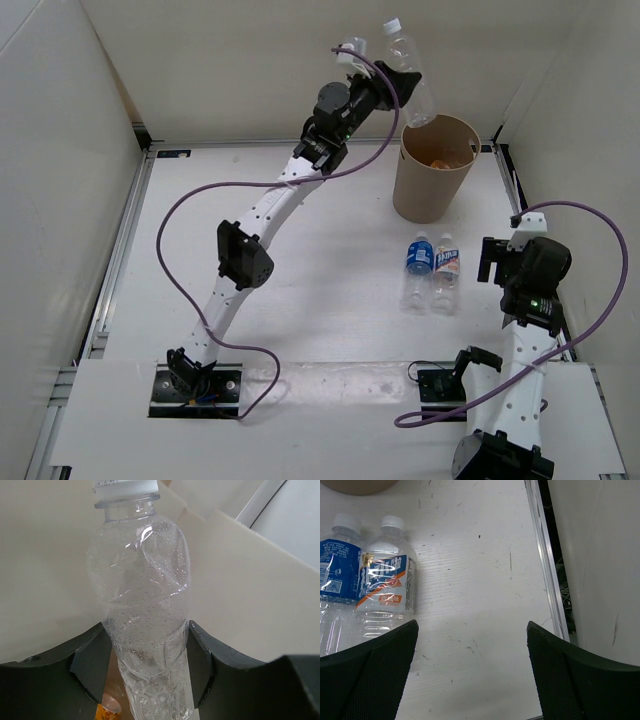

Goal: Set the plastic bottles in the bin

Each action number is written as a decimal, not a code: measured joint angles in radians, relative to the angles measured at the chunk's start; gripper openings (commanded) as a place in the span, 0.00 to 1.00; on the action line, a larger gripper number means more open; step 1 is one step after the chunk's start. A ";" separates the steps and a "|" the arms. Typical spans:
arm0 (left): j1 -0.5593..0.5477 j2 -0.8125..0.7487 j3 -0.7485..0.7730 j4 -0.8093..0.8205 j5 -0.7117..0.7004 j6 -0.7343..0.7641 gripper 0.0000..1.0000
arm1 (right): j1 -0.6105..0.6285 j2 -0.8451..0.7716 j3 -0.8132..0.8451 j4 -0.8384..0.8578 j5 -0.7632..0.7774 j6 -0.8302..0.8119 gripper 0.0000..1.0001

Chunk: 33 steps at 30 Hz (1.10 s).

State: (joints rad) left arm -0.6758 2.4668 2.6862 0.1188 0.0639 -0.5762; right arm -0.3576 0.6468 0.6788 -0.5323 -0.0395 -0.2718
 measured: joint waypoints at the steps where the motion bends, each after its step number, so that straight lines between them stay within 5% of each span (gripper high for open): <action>1: -0.005 0.008 0.000 -0.008 0.000 0.001 0.51 | 0.000 -0.001 0.000 -0.002 -0.002 -0.001 0.90; 25: -0.075 0.120 0.006 -0.119 -0.023 0.137 0.62 | -0.058 -0.039 0.013 -0.102 -0.059 -0.058 0.90; 33: -0.082 0.137 0.013 -0.137 -0.040 0.150 0.74 | -0.061 -0.038 0.013 -0.101 -0.067 -0.076 0.90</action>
State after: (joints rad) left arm -0.7578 2.6034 2.6987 -0.0177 0.0235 -0.4259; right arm -0.4191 0.6090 0.6918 -0.6331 -0.1062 -0.3481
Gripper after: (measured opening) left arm 0.704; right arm 0.904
